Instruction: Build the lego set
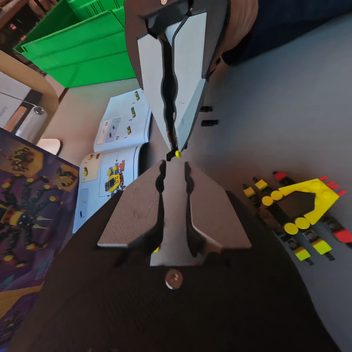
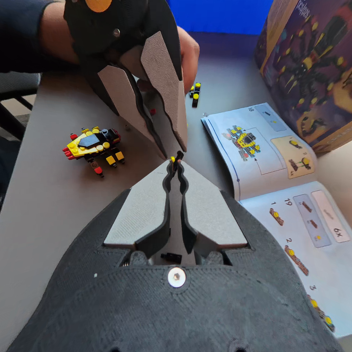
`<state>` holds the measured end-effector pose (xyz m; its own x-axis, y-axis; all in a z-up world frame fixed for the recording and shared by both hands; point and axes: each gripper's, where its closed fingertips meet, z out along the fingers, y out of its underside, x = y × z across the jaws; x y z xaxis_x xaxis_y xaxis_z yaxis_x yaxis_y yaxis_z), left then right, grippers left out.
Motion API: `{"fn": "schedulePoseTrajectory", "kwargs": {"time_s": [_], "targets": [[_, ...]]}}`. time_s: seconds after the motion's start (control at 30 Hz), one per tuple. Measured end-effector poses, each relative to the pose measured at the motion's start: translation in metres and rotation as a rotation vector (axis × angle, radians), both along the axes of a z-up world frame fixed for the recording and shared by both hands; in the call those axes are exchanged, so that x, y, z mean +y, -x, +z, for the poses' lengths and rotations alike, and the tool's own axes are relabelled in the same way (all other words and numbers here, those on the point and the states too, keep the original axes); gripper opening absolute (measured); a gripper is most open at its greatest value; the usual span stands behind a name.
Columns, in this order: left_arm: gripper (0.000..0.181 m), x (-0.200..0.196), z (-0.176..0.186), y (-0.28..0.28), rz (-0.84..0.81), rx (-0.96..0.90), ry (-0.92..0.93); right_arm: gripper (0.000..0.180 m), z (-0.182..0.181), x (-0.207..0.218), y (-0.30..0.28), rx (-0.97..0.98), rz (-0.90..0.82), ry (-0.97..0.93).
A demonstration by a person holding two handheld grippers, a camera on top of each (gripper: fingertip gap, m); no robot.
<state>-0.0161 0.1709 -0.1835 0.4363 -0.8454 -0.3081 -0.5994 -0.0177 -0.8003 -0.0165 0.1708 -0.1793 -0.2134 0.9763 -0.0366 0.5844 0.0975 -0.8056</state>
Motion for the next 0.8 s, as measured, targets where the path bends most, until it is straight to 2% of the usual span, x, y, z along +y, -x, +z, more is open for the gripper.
{"fn": "schedulePoseTrajectory", "kwargs": {"time_s": [0.4, 0.8], "targets": [[0.011, -0.004, 0.004, -0.008, -0.038, -0.035, 0.008, 0.001, 0.0, -0.008, 0.0, -0.001, 0.04, -0.108], [0.008, -0.011, 0.006, -0.01, -0.079, -0.025, -0.001, 0.001, 0.004, -0.017, -0.003, 0.026, 0.085, -0.077]]}}
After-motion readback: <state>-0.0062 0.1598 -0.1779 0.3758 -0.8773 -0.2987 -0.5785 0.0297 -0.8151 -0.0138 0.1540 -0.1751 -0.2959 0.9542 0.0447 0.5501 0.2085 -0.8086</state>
